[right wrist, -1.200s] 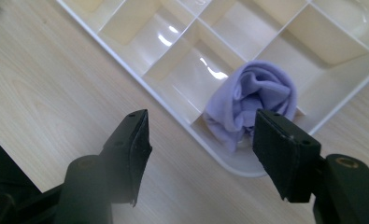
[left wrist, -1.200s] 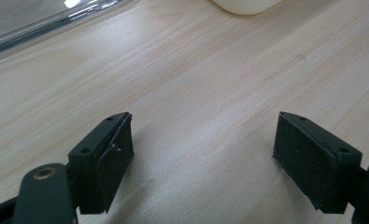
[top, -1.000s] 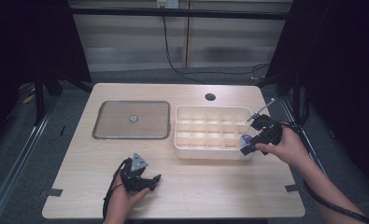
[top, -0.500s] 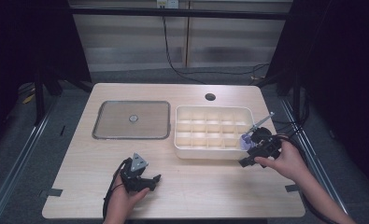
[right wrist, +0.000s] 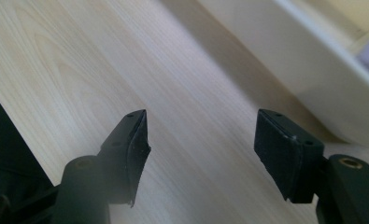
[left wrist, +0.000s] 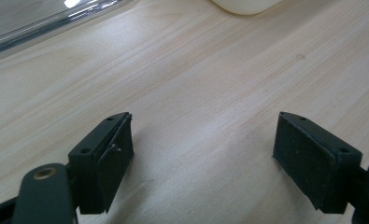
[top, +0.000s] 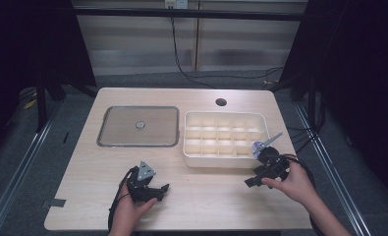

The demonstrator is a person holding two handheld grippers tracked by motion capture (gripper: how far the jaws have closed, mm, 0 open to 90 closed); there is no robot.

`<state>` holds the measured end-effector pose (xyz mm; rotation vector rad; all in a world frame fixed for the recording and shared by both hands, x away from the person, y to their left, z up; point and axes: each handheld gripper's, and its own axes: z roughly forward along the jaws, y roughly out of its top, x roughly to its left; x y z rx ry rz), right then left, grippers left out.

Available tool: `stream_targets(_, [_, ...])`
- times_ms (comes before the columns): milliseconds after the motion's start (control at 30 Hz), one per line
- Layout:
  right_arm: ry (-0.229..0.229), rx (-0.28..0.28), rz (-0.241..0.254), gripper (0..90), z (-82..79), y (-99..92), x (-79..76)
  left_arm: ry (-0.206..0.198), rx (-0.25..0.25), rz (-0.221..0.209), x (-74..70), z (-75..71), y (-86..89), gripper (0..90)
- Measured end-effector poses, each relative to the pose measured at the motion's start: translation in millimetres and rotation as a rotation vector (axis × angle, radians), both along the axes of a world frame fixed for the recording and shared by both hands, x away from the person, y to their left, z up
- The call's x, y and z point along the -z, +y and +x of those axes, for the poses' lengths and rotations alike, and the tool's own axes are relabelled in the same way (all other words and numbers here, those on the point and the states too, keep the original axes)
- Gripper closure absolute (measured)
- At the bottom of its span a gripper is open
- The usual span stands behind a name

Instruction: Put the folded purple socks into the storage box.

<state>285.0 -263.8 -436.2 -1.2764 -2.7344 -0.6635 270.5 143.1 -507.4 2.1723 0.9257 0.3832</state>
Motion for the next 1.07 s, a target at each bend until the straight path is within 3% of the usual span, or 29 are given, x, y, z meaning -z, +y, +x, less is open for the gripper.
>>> stream_targets(200, [-0.003,0.005,0.017,34.8,-7.5,8.4,21.2,0.000,0.000,0.001,0.0,0.0,0.0,19.6])
stream_targets(267, [-0.044,-0.001,0.014,34.2,-9.8,11.1,27.6,0.000,0.001,0.001,0.0,0.0,0.0,19.6])
stream_targets(533, [-0.103,-0.001,0.025,29.8,-18.4,11.9,43.7,0.001,0.003,0.002,0.1,0.2,0.1,19.6])
stream_targets(867, [-0.285,-0.035,0.103,23.6,-32.5,4.6,58.0,0.003,0.001,0.001,0.1,0.1,-1.0,19.2])
stream_targets(1067, [-0.355,-0.052,0.128,22.7,-38.0,1.1,63.7,0.004,-0.002,-0.001,0.2,-0.1,-1.2,19.2])
